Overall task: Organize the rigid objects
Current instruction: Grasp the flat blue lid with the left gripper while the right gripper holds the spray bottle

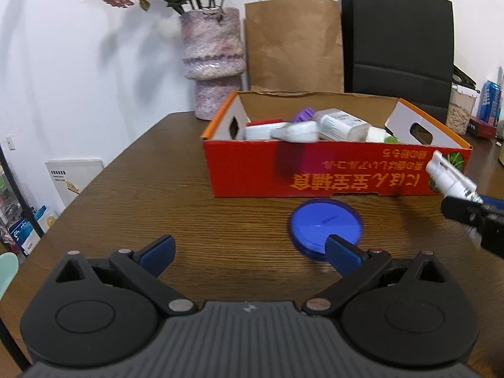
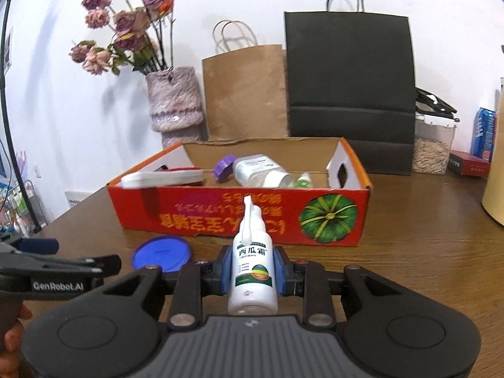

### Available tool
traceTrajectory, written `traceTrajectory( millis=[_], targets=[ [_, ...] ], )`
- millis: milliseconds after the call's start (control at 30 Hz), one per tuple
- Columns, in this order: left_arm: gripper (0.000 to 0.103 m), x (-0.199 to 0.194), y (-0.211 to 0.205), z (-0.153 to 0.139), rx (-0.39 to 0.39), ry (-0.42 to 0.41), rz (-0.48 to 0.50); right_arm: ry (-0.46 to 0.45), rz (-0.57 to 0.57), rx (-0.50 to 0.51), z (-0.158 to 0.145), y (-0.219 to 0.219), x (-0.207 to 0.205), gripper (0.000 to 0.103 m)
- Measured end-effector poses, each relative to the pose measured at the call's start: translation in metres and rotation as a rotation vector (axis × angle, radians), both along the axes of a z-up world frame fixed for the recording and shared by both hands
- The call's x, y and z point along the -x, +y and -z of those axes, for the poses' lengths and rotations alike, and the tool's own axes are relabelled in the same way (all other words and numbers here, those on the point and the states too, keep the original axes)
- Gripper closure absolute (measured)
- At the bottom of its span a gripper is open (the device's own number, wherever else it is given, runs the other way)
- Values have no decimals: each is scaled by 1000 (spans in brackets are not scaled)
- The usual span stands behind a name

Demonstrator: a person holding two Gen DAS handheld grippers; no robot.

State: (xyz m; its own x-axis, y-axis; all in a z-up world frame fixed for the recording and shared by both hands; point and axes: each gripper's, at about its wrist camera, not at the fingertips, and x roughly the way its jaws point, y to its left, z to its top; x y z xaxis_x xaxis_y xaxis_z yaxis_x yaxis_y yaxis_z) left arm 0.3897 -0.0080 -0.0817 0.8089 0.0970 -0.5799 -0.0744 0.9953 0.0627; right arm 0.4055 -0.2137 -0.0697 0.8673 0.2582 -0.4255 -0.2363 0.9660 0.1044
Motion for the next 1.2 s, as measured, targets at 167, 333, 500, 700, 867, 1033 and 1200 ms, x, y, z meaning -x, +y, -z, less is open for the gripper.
traceTrajectory(
  millis=[167, 333, 500, 700, 867, 1033, 1200],
  targets=[
    [0, -9, -16, 5, -12, 22, 22, -17, 19, -8, -1, -15, -4, 77],
    [0, -23, -28, 10, -17, 46, 24, -16, 29, -5, 1, -26, -11, 77],
    [0, -35, -35, 14, -19, 63, 18, -15, 44, -5, 2, -35, -17, 77],
    [0, -47, -41, 18, -20, 81, 17, -12, 41, 1, 4, -39, -21, 77],
    [0, -55, -46, 19, -20, 92, 23, -12, 40, 4, 5, -41, -24, 77],
    [0, -60, -52, 19, -20, 93, 38, -12, 40, 4, 5, -42, -25, 77],
    [0, -62, -54, 18, -12, 84, 42, -12, 40, 4, 4, -42, -25, 77]
  ],
)
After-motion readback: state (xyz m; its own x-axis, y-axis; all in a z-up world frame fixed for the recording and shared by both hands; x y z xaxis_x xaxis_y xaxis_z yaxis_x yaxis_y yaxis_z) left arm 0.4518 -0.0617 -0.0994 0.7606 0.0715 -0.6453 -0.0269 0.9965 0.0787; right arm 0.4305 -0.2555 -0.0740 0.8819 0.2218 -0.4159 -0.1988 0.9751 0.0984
